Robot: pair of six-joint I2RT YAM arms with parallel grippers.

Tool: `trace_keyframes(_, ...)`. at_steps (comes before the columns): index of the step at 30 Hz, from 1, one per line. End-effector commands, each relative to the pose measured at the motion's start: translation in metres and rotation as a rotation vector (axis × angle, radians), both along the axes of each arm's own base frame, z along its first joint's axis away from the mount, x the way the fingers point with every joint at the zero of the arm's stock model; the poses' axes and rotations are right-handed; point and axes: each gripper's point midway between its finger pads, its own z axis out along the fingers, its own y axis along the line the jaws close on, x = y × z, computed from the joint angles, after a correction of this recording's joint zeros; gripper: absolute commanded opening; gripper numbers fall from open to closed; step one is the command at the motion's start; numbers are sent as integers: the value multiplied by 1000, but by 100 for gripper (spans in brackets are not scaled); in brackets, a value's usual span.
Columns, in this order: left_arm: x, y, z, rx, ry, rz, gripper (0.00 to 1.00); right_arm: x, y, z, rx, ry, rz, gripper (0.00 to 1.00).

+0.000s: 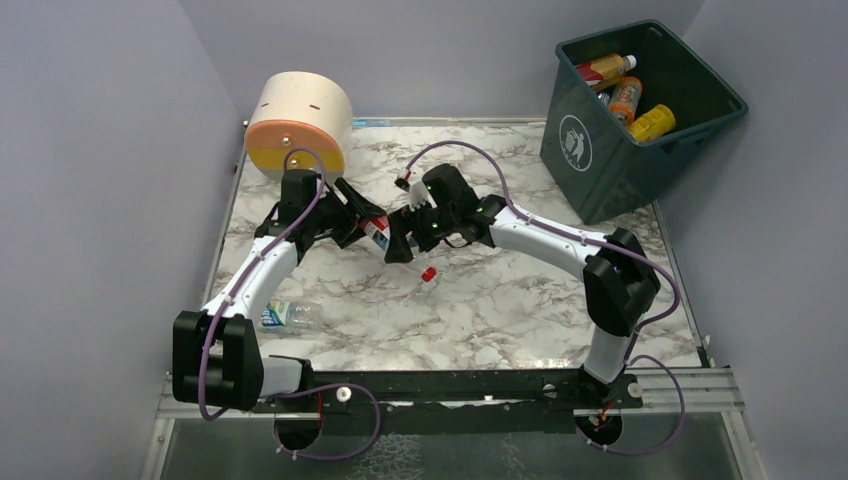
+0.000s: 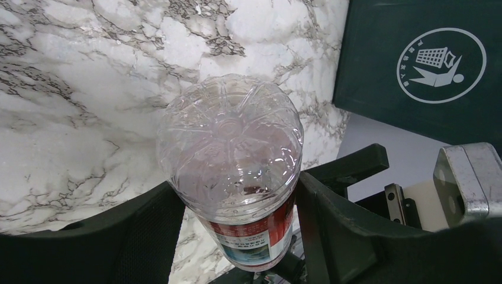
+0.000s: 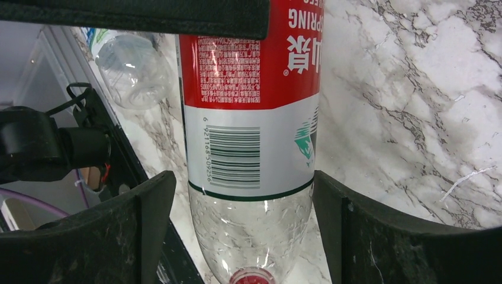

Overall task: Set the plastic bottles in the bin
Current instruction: Pick up the plastic bottle at the center of the board.

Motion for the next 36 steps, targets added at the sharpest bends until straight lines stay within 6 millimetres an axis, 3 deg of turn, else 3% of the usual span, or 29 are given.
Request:
trace_keyframes(1,-4,-8,14,-39,-46,-31,69,5,4,5,4,-36,-13,84)
trace_keyframes(7,-5,-7,8,-33,-42,-36,74,6,4,8,8,-40,-18,73)
trace_keyframes(14,-3,-5,12,-8,-76,-36,99,6,3,11,18,-46,-31,61)
trace_keyframes(20,-2,-4,16,3,-102,-40,99,6,1,13,21,-50,-46,58)
trace_keyframes(27,-1,11,55,73,-251,6,99,13,-6,18,2,-75,-99,58)
trace_keyframes(36,-11,24,94,144,-385,37,99,29,-15,40,-26,-117,-166,57)
